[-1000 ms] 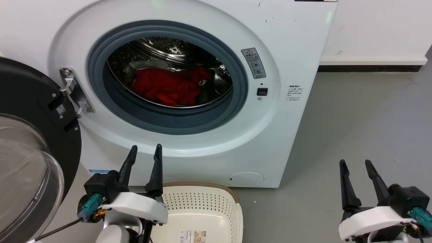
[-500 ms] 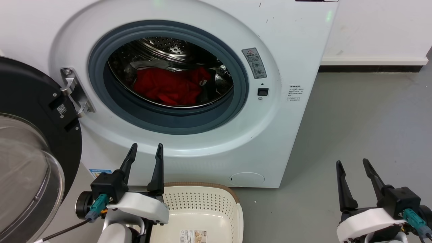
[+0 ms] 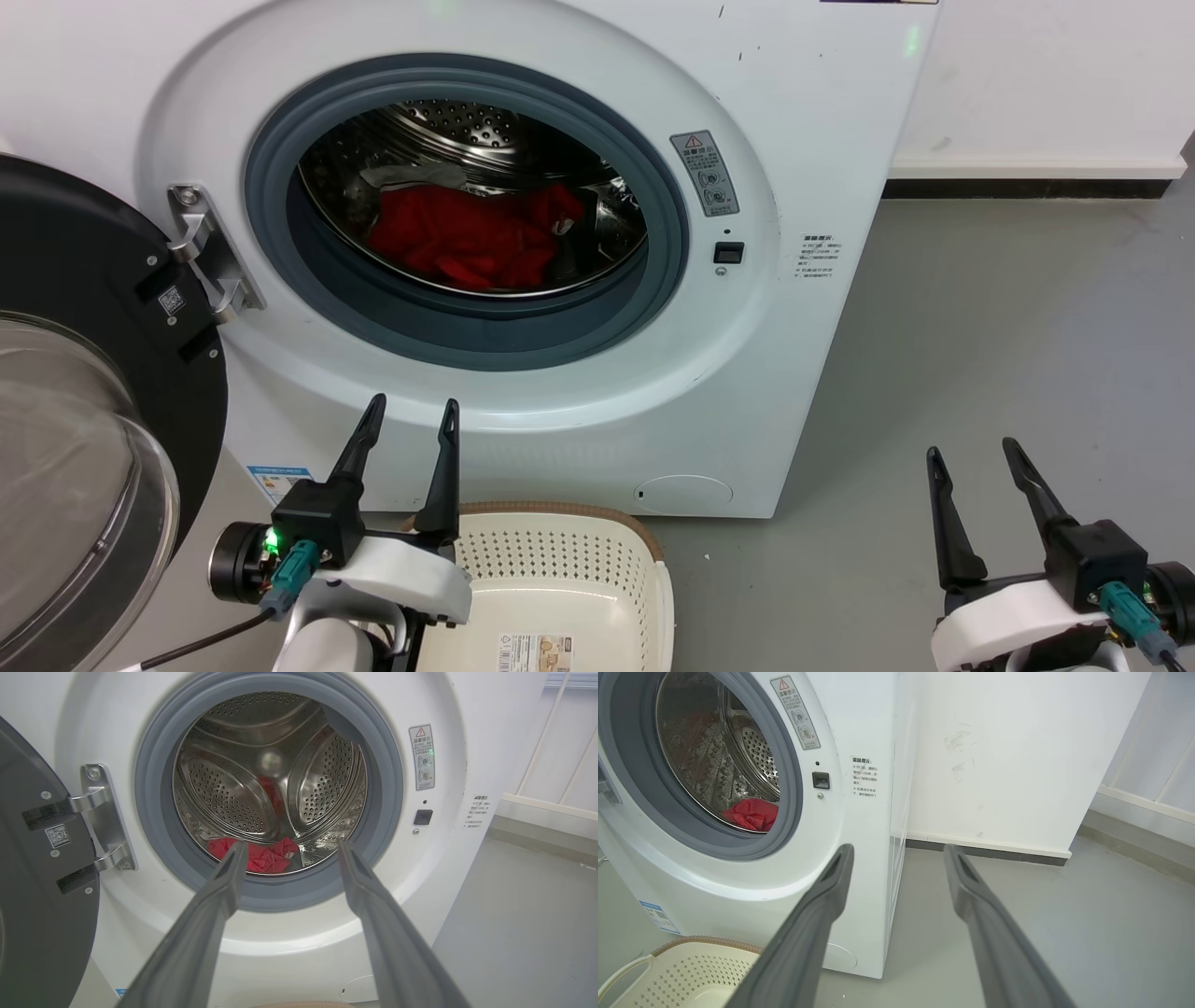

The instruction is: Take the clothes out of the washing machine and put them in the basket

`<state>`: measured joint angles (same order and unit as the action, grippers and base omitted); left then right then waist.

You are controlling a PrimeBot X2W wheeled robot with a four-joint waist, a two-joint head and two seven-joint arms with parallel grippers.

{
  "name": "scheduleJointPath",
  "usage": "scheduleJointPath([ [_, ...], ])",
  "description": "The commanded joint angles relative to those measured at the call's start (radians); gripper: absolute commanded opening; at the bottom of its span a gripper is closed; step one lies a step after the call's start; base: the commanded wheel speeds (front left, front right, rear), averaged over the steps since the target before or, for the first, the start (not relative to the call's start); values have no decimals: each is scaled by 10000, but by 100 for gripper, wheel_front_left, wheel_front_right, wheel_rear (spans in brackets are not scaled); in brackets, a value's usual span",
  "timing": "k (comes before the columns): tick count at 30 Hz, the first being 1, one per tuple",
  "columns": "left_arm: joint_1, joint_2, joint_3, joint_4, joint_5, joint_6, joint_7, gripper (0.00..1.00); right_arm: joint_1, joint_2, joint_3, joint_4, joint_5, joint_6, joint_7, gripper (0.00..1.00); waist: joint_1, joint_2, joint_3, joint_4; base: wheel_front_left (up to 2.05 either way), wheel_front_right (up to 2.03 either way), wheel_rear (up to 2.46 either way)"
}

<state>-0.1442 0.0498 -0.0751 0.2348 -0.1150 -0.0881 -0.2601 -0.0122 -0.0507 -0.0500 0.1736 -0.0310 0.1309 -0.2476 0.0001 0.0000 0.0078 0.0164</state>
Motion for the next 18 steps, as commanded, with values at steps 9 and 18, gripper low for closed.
scheduleJointPath([
  [9,-26,9,46,149,15,74,-56,100,96,9,-14,104,112,-5,-27,100,-1,0,-7,6,0,0,0],
  [18,33,9,98,223,70,73,-56,100,80,11,4,170,194,-5,-26,100,-1,0,-16,10,0,0,0],
])
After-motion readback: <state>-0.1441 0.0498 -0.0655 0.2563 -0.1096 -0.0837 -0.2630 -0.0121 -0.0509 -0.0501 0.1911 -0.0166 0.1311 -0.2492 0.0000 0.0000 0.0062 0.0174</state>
